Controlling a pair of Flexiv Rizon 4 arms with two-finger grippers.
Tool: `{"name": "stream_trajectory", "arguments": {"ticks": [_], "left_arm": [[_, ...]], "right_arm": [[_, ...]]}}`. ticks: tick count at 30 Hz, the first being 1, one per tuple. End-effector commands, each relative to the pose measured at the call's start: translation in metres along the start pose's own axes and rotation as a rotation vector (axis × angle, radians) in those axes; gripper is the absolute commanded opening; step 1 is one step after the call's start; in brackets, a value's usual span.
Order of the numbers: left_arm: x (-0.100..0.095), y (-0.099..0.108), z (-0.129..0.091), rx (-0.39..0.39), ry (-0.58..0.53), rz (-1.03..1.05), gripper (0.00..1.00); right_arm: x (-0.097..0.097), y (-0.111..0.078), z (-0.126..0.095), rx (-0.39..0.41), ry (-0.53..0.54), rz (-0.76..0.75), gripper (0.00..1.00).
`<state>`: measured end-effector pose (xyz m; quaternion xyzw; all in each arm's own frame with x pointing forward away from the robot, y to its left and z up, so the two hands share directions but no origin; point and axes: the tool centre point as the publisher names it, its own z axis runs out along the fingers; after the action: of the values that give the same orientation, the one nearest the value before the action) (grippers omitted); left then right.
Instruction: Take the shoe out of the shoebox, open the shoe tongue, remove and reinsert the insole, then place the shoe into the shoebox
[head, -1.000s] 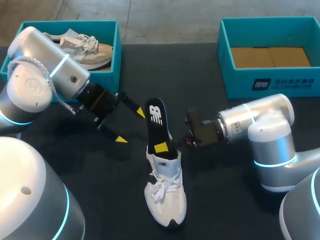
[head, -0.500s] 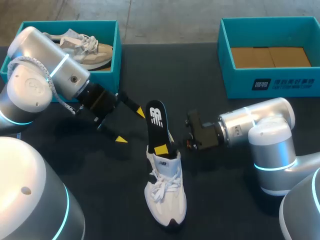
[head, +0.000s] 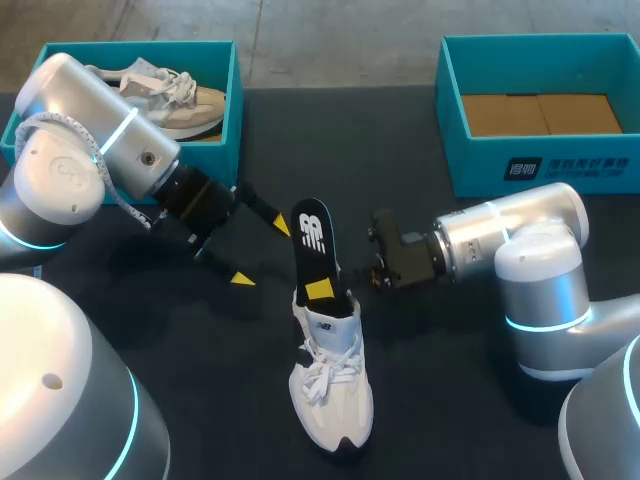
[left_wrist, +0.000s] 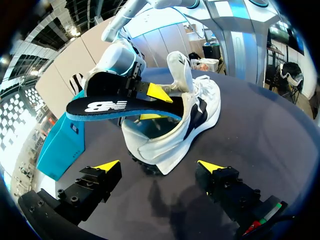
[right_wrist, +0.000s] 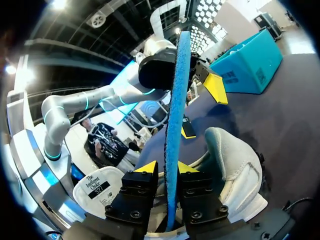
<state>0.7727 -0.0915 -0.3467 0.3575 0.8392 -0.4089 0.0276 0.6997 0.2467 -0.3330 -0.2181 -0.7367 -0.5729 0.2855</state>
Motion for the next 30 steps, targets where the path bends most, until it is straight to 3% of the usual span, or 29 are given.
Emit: {"name": "stream_trajectory", "arguments": {"ticks": [1,5,12,30], "left_arm": [[0.000,0.000,0.000,-0.003,0.002,0.000,1.00],[0.000,0.000,0.000,-0.003,0.002,0.000,1.00],[0.000,0.000,0.000,-0.003,0.002,0.000,1.00],[0.000,0.000,0.000,-0.003,0.002,0.000,1.00]], "right_arm": [[-0.001,0.007,0.002,0.018,0.003,-0.004,0.21],[-0.002,0.011,0.003,0.029,0.005,-0.008,0.20],[-0.002,0.013,0.002,0.038,0.005,-0.009,0.00],[-0.007,-0.002,0.002,0.051,0.005,0.045,0.00]]}}
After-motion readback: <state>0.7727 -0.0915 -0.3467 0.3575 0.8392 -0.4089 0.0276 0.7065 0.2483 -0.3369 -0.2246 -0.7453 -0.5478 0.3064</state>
